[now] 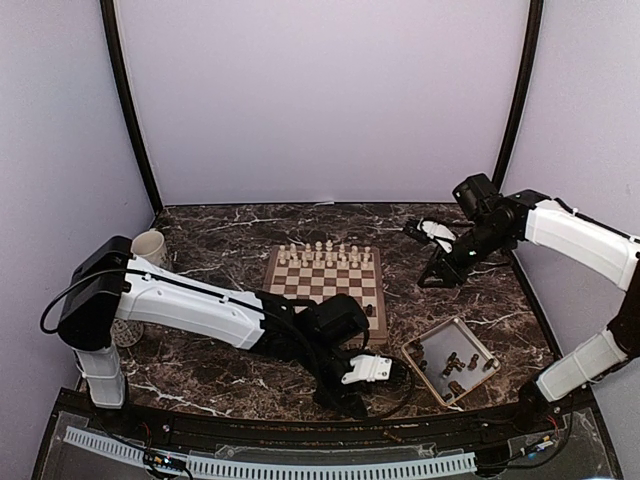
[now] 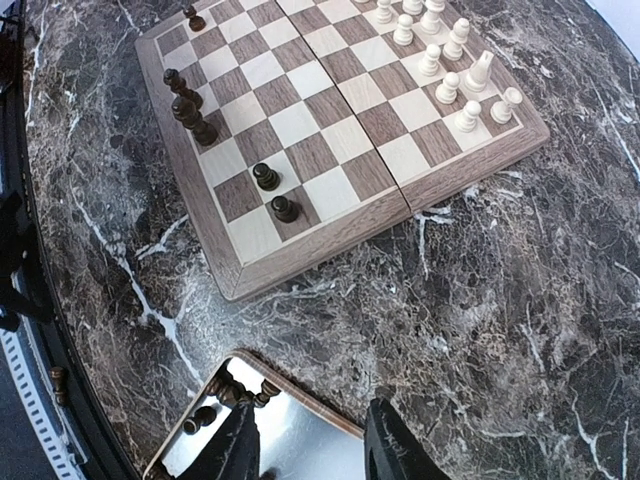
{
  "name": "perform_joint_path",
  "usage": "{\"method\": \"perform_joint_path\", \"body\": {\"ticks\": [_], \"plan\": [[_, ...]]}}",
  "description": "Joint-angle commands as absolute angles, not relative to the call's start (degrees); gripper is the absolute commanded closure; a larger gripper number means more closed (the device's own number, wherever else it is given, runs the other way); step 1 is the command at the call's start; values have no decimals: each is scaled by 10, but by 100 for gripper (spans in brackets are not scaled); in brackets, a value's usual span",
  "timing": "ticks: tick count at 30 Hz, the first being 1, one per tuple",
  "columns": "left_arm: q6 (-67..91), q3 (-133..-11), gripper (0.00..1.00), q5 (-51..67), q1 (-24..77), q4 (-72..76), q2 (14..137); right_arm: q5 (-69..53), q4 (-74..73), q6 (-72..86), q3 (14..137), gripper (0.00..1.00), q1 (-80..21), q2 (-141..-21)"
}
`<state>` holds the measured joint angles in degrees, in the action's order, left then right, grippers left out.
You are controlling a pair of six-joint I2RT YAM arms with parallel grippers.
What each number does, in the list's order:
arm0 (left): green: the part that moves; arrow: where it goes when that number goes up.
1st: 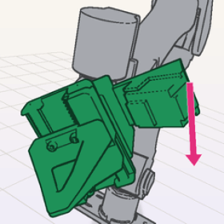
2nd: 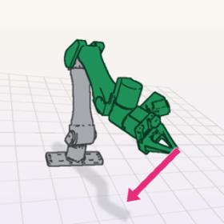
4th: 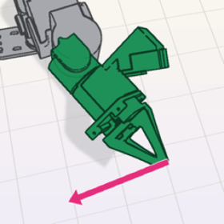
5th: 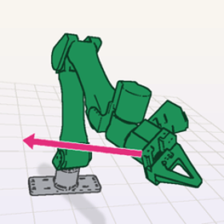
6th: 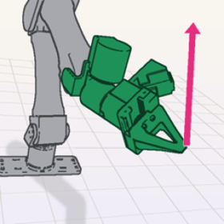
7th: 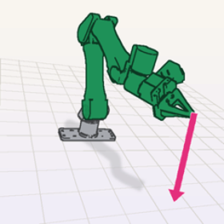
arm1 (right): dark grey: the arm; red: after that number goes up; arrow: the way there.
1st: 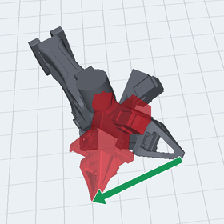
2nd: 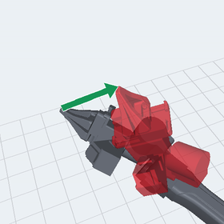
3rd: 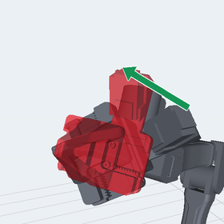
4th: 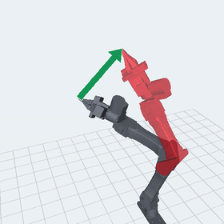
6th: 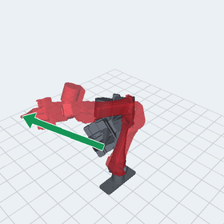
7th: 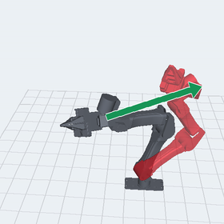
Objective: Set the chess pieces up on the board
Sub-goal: Pick up the bishop at the corner of the board.
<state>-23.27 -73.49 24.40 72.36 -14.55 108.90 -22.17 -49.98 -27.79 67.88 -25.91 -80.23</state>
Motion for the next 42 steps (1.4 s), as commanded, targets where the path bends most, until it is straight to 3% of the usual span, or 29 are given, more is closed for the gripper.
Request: {"method": "perform_joint_path", "body": {"ticks": [1, 17, 31, 42], "plan": [[-269, -766, 50, 250, 748, -155, 1122, -256, -447, -257, 637, 64, -248, -792], [-315, -837, 51, 200, 801, -120, 1222, -294, -425, -272, 612, 63, -238, -795], [-352, -847, 82, 196, 806, -141, 1238, -296, -432, -271, 615, 63, -234, -804], [-283, -752, 86, 190, 749, -60, 1147, -293, -472, -266, 706, 63, -230, -848]]}}
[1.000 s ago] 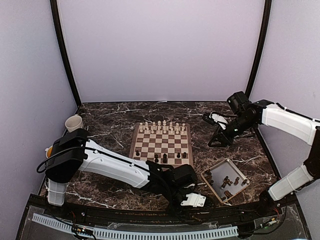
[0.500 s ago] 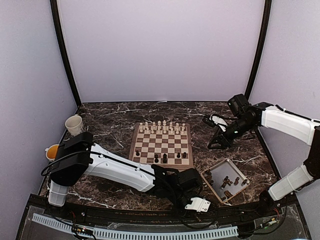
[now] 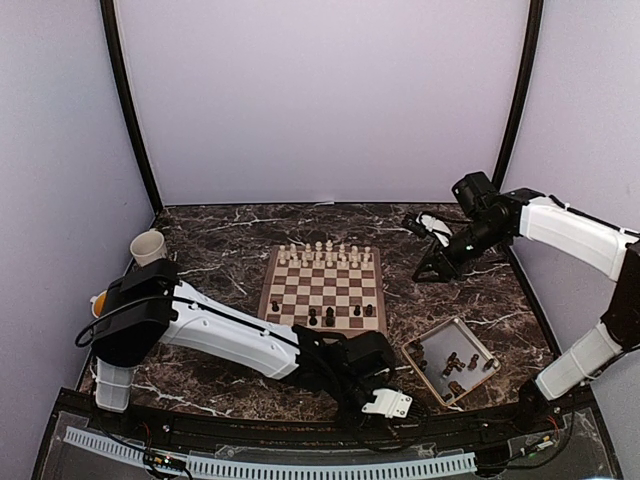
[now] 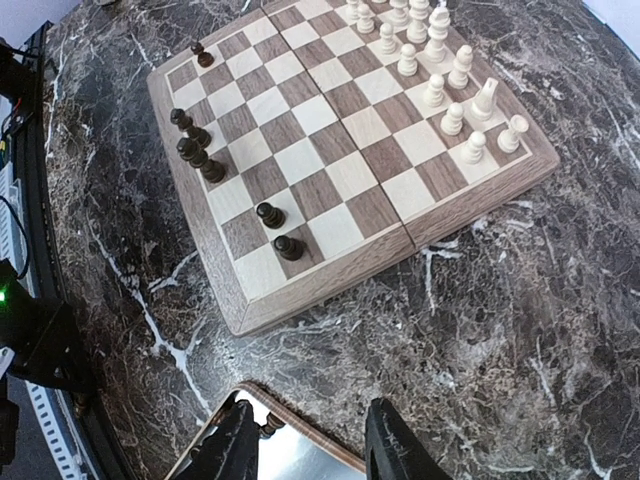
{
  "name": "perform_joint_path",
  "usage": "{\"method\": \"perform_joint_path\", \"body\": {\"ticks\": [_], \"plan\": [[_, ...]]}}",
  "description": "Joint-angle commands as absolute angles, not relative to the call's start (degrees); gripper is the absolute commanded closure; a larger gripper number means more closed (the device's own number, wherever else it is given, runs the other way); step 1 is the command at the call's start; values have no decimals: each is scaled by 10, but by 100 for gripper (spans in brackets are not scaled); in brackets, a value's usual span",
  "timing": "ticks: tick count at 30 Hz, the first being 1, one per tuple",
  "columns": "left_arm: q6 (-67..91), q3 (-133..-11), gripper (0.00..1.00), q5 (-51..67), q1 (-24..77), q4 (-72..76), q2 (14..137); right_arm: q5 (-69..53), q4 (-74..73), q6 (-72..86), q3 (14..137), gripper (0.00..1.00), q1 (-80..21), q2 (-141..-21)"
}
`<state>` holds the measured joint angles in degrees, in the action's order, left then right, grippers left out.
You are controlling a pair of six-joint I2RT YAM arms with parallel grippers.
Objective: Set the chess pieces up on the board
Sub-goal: Pick up the bishop at the corner of the board.
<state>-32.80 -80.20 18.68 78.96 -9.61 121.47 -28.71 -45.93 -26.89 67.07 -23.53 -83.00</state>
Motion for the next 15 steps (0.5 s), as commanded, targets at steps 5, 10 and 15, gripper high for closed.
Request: {"method": "perform_joint_path", "body": {"ticks": [5, 10, 15], "plan": [[-208, -674, 84, 187, 703, 21, 1099, -309, -479, -254, 727, 63, -230, -878], [-126, -612, 82, 154, 673, 99, 1077, -333, -490, -242, 736, 63, -230, -903], [-25, -558, 81, 119, 661, 189, 1051, -412, -515, -220, 739, 60, -230, -945]]}}
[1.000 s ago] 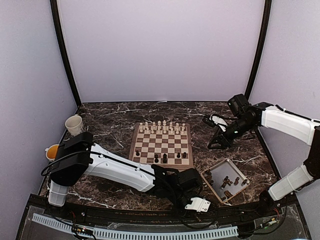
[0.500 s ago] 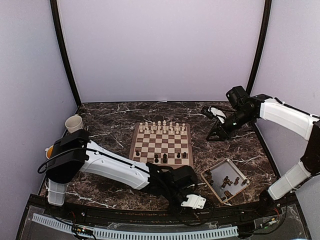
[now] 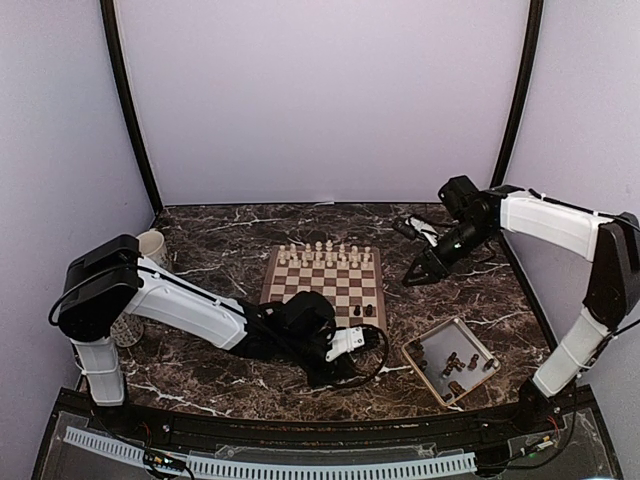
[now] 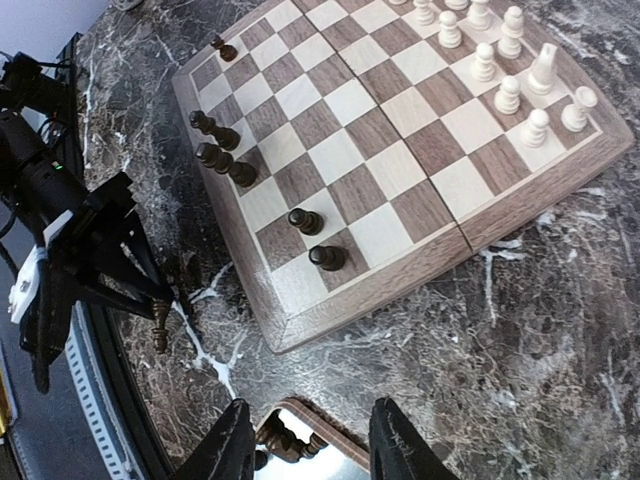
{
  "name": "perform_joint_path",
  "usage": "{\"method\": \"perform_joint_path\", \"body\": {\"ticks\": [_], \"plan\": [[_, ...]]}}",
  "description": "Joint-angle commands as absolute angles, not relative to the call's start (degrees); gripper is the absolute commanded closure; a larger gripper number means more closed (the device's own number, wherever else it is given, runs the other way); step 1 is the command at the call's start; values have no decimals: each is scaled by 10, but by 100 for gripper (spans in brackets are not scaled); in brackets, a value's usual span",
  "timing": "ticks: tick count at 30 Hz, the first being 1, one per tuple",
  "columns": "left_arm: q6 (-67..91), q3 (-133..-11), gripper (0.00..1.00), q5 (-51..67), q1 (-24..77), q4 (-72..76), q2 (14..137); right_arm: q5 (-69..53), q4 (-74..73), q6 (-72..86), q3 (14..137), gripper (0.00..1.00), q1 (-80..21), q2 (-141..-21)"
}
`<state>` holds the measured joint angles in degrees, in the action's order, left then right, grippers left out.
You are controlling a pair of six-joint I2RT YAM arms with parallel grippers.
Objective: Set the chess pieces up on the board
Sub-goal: Pick up the bishop at the corner of the board, then pass from the left arm to the right
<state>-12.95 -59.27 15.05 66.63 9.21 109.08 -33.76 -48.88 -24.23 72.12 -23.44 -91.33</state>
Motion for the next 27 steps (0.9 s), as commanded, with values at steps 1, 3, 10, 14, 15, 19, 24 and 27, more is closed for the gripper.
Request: {"method": "perform_joint_path", "body": {"ticks": [1, 3, 10, 14, 15, 19, 24, 27], "plan": [[-7, -553, 81, 111, 660, 203, 1049, -430, -526, -219, 740, 59, -230, -958], [34, -545, 81, 98, 656, 228, 1047, -477, -559, -231, 747, 56, -231, -984], [171, -510, 80, 54, 638, 325, 1034, -560, -623, -254, 766, 45, -236, -1044], [198, -507, 79, 37, 637, 349, 1033, -573, -609, -238, 774, 45, -254, -1056], [203, -506, 79, 31, 637, 355, 1033, -574, -607, -233, 776, 46, -258, -1059], [213, -507, 79, 22, 637, 373, 1034, -579, -598, -222, 783, 48, -279, -1067], [225, -498, 79, -7, 637, 411, 1036, -580, -561, -194, 778, 51, -292, -1067], [230, -499, 79, -8, 637, 431, 1041, -581, -558, -190, 784, 54, -301, -1073]]}}
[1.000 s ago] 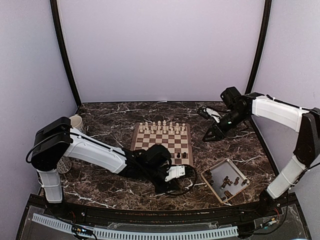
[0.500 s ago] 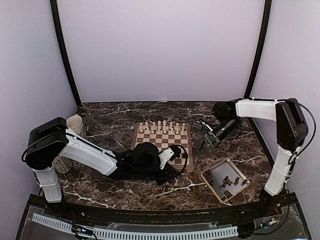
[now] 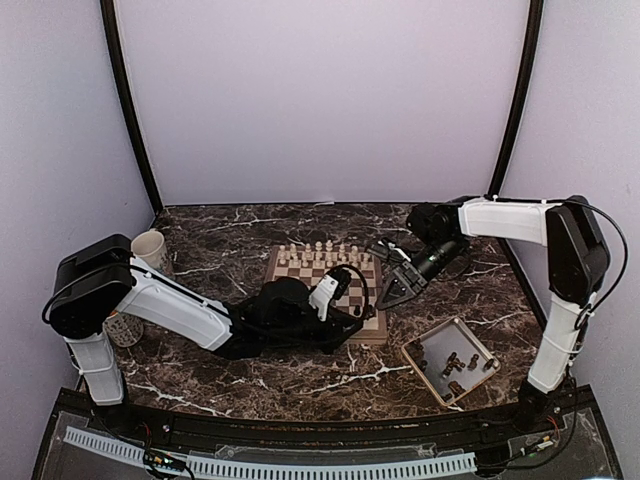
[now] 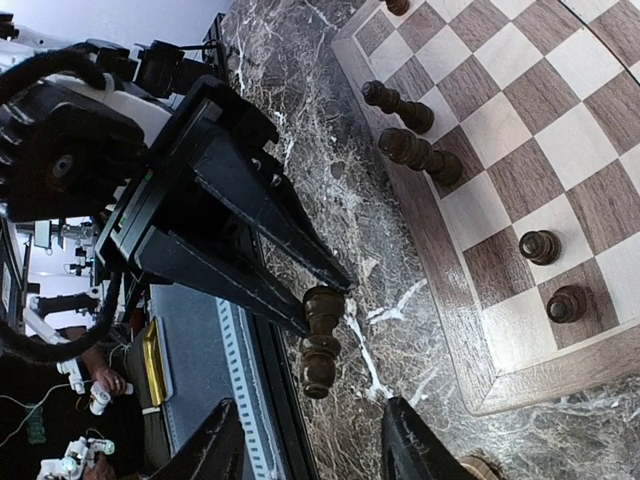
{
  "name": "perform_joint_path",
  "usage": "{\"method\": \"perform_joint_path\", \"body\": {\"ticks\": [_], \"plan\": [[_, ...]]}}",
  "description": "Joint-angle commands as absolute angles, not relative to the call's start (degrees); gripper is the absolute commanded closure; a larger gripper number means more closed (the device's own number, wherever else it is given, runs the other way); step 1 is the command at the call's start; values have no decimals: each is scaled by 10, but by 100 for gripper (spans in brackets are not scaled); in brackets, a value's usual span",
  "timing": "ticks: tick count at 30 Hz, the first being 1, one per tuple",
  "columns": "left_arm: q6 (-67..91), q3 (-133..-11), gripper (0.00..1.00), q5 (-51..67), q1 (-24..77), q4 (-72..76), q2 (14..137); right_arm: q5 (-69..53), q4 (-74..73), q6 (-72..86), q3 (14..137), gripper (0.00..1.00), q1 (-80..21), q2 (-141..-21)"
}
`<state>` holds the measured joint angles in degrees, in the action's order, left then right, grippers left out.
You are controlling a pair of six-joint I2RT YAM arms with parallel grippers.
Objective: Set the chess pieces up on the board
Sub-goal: Pass from the left arm to the right
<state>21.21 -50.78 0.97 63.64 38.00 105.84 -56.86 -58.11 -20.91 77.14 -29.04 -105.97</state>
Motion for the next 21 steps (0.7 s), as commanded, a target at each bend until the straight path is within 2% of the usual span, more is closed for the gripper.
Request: {"method": "perform_joint_path", "body": {"ticks": [1, 5, 10, 21], "plan": [[230, -501, 78, -8, 637, 434, 1043, -581, -558, -189, 785, 55, -304, -1075], [230, -503, 78, -8, 637, 449, 1046, -591, -550, -182, 788, 64, -311, -1081], [230, -509, 78, 0, 637, 457, 1053, -608, -545, -177, 795, 71, -314, -1089], [230, -515, 77, 3, 637, 460, 1060, -636, -539, -176, 790, 76, -316, -1086]]}}
